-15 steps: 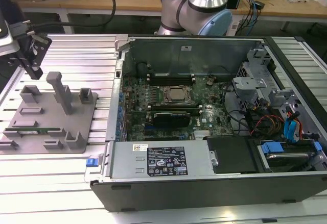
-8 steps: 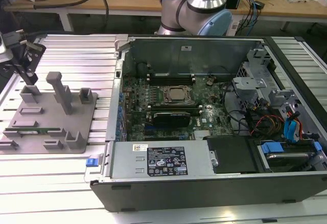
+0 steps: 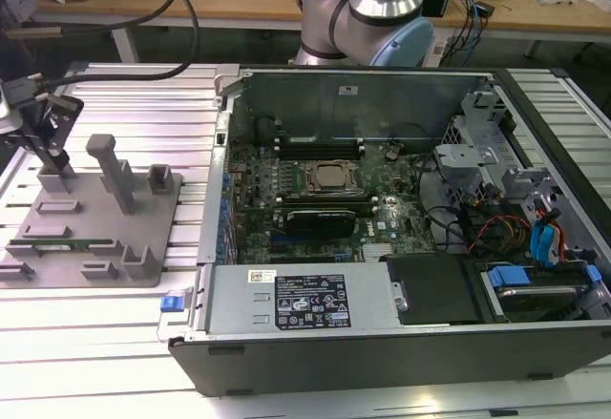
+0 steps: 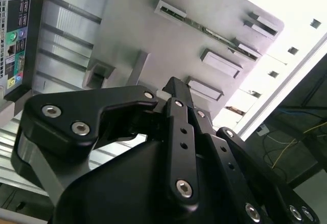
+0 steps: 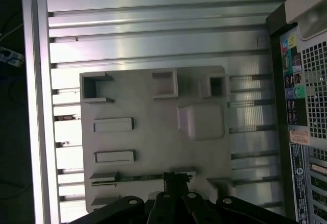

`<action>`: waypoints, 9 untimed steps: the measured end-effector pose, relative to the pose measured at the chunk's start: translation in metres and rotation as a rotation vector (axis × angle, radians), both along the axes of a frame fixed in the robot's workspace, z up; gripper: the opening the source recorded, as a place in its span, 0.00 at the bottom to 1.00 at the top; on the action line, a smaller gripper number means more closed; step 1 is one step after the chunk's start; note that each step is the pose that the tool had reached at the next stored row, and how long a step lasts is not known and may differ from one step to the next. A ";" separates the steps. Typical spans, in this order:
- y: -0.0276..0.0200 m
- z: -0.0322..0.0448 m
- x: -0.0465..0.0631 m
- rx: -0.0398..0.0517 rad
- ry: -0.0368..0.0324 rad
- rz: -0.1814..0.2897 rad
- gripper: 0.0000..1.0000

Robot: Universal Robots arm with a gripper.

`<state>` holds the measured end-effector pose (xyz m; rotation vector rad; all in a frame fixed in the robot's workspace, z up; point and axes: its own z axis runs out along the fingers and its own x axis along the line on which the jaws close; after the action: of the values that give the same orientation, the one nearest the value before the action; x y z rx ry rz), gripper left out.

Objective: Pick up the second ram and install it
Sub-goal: 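Reach for the second ram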

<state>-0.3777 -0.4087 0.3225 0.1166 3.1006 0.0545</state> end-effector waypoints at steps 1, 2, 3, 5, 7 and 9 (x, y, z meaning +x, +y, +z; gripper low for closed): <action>-0.0002 -0.0011 -0.001 -0.0002 0.0000 0.000 0.08; -0.0003 -0.0020 -0.001 -0.0002 0.0000 0.000 0.08; -0.0003 -0.0041 -0.004 -0.0002 -0.0002 0.000 0.08; -0.0004 -0.0063 -0.007 -0.0002 0.0000 0.000 0.08; -0.0005 -0.0086 -0.010 0.0000 -0.0003 0.000 0.08; -0.0009 -0.0113 -0.011 -0.0003 0.0000 0.000 0.08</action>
<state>-0.3890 -0.4096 0.3112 0.1166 3.1007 0.0541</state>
